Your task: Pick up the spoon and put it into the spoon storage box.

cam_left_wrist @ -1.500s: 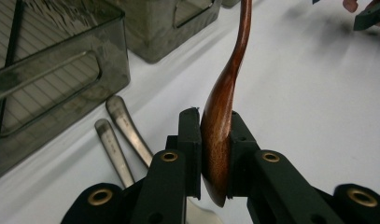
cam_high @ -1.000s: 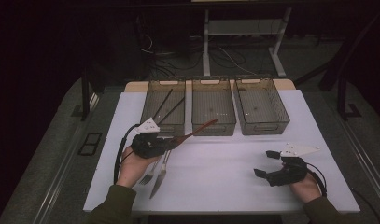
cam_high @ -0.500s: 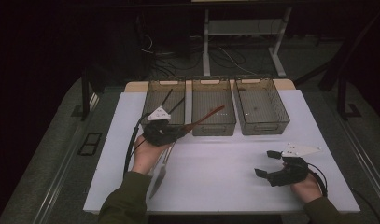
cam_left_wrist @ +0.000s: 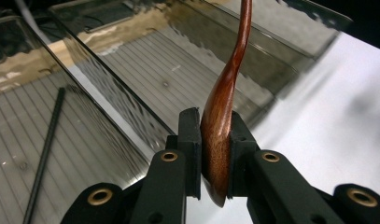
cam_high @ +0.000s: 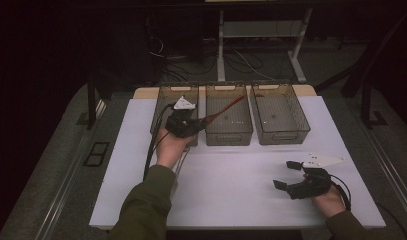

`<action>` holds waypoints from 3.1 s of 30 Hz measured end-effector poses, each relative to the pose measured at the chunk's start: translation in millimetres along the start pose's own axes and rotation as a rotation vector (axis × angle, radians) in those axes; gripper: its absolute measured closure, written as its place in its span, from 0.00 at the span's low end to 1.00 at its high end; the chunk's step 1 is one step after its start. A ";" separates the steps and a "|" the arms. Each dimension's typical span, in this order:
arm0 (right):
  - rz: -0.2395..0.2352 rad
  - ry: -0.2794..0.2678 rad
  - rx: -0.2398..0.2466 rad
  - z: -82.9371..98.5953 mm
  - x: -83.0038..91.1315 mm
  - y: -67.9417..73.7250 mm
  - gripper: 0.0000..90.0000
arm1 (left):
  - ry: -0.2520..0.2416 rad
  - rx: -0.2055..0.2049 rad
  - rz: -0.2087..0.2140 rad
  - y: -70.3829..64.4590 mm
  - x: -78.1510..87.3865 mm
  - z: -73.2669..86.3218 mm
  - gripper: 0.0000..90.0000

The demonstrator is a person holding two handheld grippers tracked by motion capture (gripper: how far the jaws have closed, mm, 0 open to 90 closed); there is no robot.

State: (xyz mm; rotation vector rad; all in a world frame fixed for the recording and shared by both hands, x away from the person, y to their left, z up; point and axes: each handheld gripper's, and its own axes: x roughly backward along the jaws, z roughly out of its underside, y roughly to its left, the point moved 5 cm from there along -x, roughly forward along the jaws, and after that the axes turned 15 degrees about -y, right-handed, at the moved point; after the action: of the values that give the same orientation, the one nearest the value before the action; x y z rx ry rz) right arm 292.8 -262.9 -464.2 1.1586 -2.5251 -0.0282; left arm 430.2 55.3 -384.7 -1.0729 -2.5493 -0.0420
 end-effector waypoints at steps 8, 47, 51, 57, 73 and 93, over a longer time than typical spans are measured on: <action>-0.001 -0.004 -0.008 -0.5 1.2 -0.4 0.10 | 0.054 -0.029 -0.039 5.6 -31.2 -6.6 0.88; -0.007 -0.017 -0.010 -2.3 4.5 -2.5 0.10 | 0.145 -0.017 -0.109 0.0 -69.2 4.4 0.68; -0.007 -0.016 -0.010 -2.2 4.5 -2.4 0.10 | 0.143 -0.029 -0.069 -2.4 -65.6 1.2 0.60; -0.006 -0.018 -0.010 -2.4 4.9 -2.1 0.10 | 0.136 -0.057 -0.014 -9.1 -54.9 -3.7 0.53; -0.003 -0.017 -0.011 -2.5 5.3 -2.2 0.10 | 0.065 -0.078 0.069 -23.3 -7.8 -4.2 0.39; 0.000 -0.014 -0.009 -1.6 4.7 -2.4 0.10 | 0.021 -0.089 0.075 -28.7 36.8 27.7 0.36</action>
State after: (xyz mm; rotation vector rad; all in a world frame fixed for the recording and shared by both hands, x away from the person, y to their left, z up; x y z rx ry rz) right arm 292.2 -267.7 -461.7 1.1588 -2.5347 -0.0482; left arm 377.6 64.8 -394.2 -1.1943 -2.5070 -0.1475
